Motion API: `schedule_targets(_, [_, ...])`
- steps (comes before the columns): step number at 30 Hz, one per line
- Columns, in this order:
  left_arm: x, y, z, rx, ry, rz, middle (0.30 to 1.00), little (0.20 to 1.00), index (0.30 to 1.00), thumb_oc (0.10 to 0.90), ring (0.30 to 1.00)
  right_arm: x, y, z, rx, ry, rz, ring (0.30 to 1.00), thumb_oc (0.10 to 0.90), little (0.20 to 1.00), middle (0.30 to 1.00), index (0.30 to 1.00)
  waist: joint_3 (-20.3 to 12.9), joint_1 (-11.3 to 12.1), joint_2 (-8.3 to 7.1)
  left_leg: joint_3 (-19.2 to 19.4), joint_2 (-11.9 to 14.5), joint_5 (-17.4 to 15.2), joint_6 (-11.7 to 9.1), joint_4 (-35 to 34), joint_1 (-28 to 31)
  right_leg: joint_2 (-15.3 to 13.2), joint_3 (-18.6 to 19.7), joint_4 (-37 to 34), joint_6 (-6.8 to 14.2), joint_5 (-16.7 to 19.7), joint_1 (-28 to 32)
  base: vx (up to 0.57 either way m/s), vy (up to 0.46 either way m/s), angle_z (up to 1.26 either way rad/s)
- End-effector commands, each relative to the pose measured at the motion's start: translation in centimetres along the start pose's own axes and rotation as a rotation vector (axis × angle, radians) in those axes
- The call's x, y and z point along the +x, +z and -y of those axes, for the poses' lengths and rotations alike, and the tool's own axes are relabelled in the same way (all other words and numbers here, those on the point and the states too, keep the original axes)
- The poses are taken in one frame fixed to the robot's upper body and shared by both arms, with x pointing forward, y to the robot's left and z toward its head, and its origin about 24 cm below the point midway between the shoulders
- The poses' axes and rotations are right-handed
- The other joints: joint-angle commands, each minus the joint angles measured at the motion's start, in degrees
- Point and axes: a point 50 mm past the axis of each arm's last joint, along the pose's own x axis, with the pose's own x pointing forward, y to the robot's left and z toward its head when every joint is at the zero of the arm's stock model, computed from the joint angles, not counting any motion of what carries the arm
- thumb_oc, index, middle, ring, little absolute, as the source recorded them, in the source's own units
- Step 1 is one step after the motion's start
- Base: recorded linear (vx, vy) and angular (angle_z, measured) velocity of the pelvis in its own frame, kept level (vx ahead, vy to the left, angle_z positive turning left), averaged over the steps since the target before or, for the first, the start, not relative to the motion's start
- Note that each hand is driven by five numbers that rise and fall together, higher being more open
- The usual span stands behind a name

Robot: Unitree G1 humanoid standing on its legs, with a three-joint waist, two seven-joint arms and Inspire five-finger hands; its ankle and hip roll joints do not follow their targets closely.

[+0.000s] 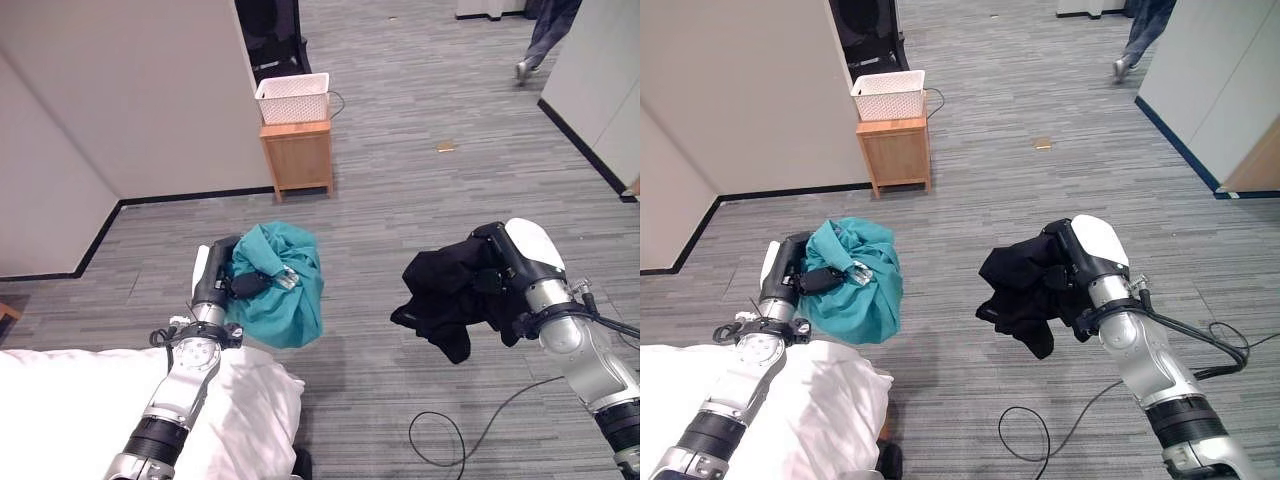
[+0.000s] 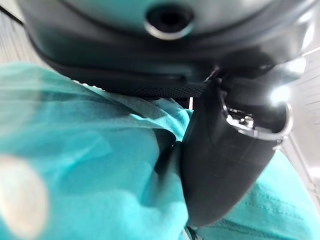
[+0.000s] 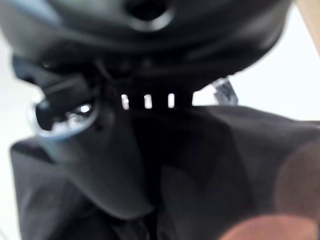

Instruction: Pick up bed clothes into laundry basket.

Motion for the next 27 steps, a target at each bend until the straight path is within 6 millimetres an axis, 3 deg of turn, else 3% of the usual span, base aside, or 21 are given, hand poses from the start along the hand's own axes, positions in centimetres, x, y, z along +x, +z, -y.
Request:
schedule_targets(1, [2.9, 5.8, -2.8, -0.008, 0.097, 0.254, 0.3, 0.3, 0.3, 0.4, 0.3, 1.6, 3.4, 4.5, 0.003, -0.207, 0.171, 0.3, 0.4, 0.3, 0.3, 0.3, -4.5, 2.3, -3.9, 1.0, 3.6, -8.7, -3.9, 0.8, 4.7, -2.6, -1.6, -1.3, 4.0, -0.8, 0.1, 0.0, 0.0, 0.0])
schedule_targets(8, [2.4, 4.9, -4.3, 0.012, 0.139, 0.227, 0.3, 0.3, 0.3, 0.4, 0.3, 1.9, 5.1, 4.5, 0.032, -0.199, 0.249, 0.3, 0.4, 0.3, 0.3, 0.3, -4.5, 2.1, -3.94, 1.0, 3.3, -8.7, -3.8, 0.9, 4.6, -2.9, -1.3, -1.4, 3.9, -0.7, 0.1, 0.0, 0.0, 0.0])
schedule_targets(11, [2.0, 4.9, -6.5, 0.021, 0.199, 0.227, 0.3, 0.3, 0.3, 0.4, 0.3, 2.6, 7.5, 5.3, 0.072, -0.215, 0.343, 0.3, 0.4, 0.3, 0.3, 0.3, -4.6, 1.6, -3.69, 1.7, 3.4, -8.6, -3.9, 1.0, 4.8, -3.0, -0.8, -1.5, 3.8, -0.8, -0.1, 0.0, -0.003, -0.05])
schedule_targets(15, [1.6, 4.7, -7.0, 0.034, 0.203, 0.222, 0.3, 0.3, 0.3, 0.4, 0.3, 3.1, 8.8, 5.5, 0.088, -0.207, 0.385, 0.3, 0.4, 0.3, 0.3, 0.3, -4.8, 0.9, -3.6, 2.3, 3.4, -8.6, -3.9, 1.0, 4.7, -3.2, -0.3, -1.5, 3.7, -0.8, -0.4, -0.02, -0.001, -0.16])
schedule_targets(19, [1.3, 4.5, -7.9, 0.041, 0.235, 0.216, 0.3, 0.3, 0.3, 0.4, 0.3, 3.2, 9.2, 5.5, 0.089, -0.197, 0.395, 0.3, 0.4, 0.3, 0.3, 0.3, -5.1, 0.7, -3.54, 2.6, 3.4, -8.7, -4.0, 0.9, 5.1, -3.4, -0.3, -1.7, 3.8, -0.9, 0.0, 0.0, -0.003, -0.02])
schedule_targets(27, [1.2, 4.4, -7.7, 0.038, 0.224, 0.214, 0.3, 0.3, 0.3, 0.4, 0.3, 3.2, 8.6, 5.2, 0.095, -0.186, 0.372, 0.3, 0.4, 0.3, 0.3, 0.3, -5.3, 0.3, -3.69, 2.6, 3.4, -8.8, -3.9, 0.9, 5.2, -3.5, -0.1, -1.7, 3.8, -0.9, 0.0, 0.0, 0.0, 0.0])
